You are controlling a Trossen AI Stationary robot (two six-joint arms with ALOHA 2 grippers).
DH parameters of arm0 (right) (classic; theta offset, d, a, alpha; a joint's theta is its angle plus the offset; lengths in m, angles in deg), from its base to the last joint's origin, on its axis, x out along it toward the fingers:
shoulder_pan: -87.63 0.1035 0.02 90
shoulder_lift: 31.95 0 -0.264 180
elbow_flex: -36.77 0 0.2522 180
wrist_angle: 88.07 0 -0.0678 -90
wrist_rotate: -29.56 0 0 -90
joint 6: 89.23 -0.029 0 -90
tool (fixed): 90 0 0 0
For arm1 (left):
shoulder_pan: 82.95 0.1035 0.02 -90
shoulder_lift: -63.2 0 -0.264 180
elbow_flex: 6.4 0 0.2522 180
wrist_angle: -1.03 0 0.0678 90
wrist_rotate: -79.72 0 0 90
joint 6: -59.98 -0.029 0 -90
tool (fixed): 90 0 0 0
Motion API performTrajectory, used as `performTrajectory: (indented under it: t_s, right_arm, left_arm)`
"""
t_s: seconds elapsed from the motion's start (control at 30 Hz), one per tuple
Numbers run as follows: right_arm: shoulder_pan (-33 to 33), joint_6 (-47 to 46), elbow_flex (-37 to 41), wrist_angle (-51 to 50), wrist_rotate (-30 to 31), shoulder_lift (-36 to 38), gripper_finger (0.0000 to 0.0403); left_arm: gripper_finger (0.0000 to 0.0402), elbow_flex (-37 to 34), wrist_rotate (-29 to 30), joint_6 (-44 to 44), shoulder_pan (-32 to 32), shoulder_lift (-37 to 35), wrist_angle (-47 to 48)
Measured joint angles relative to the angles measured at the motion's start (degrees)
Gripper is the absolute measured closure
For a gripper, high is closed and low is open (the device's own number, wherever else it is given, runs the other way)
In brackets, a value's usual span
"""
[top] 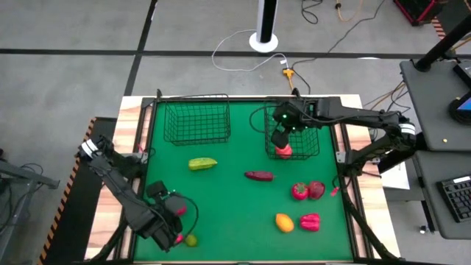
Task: Sort produce into baskets
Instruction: Put the left red tomato into the left wire basket
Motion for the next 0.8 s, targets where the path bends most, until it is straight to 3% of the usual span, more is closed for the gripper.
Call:
performTrajectory:
  t_s: [0.27, 0.53, 0.8]
  right_arm:
    - [2.16, -0.04, 0.00, 1.07, -0.01, 0.00, 0.0092]
    - [2.27, -0.08, 0.00, 1.23, 0.00, 0.00, 0.0098]
    - [2.27, -0.08, 0.00, 1.76, -0.02, 0.00, 0.0088]
  left_arm:
    - [0.0077, -6.84, 0.98, 2.49, -1.11, -0.07, -4.40]
    - [0.0081, -5.85, -0.15, 1.66, -1.04, 0.69, -4.78]
    - [0.0081, -0.19, 26.43, -0.79, -5.05, -4.00, -5.54]
